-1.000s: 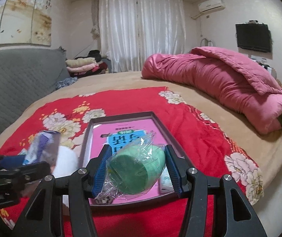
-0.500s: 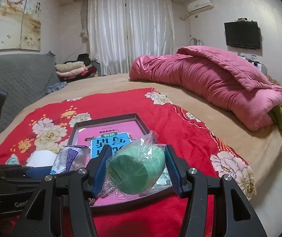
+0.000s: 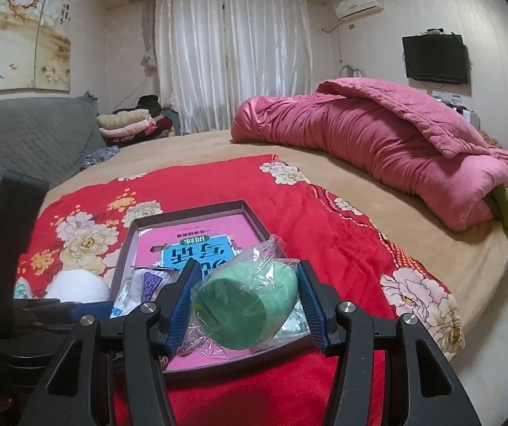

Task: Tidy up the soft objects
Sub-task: 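Hold the snack bag and green bagged ball above the pink tray, then lower the green bagged ball into the pink tray and open the right tool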

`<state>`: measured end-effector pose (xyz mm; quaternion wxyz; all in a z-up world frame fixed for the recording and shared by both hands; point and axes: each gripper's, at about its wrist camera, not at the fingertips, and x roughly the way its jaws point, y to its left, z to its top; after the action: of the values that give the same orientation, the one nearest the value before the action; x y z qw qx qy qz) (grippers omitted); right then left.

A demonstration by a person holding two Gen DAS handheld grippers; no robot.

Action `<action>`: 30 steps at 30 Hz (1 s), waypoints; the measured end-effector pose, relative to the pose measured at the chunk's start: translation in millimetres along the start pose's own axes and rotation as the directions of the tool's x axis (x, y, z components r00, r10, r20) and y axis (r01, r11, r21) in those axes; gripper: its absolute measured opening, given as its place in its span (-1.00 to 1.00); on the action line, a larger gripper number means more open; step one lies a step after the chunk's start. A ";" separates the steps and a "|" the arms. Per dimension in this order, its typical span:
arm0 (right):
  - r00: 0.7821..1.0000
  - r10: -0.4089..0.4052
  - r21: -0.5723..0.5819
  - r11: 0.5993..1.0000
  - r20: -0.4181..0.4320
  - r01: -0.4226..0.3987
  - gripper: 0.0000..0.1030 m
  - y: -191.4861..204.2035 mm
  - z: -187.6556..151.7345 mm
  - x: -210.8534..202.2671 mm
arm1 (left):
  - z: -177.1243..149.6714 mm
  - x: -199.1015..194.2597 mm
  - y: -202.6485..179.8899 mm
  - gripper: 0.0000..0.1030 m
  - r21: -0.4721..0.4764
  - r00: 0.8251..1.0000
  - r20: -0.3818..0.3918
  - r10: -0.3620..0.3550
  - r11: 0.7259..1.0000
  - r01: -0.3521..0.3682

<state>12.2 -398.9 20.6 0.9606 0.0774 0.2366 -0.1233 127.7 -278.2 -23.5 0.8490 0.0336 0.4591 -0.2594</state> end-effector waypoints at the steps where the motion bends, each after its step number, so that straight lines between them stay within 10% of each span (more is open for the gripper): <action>1: 1.000 0.001 0.000 1.000 0.000 -0.001 0.10 0.4 0.2 -0.6 | 0.7 1.8 -0.8 -0.05 0.007 1.000 -0.002 0.005 1.000 -0.005; 8: 1.000 0.003 0.007 1.000 -0.015 -0.003 0.10 -2.2 -1.3 4.6 | -1.1 18.7 -18.0 -0.03 0.155 0.991 -0.033 0.133 0.980 -0.126; 30: 0.983 0.038 0.002 0.999 -0.178 -0.038 0.10 -1.8 -2.7 61.9 | -8.4 23.2 -25.3 0.03 0.245 0.990 -0.040 0.136 0.962 -0.123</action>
<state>63.7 -412.5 -11.3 0.9379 0.0920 0.3201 -0.0972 119.6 -307.1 -42.3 0.8404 0.1741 0.4446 -0.2564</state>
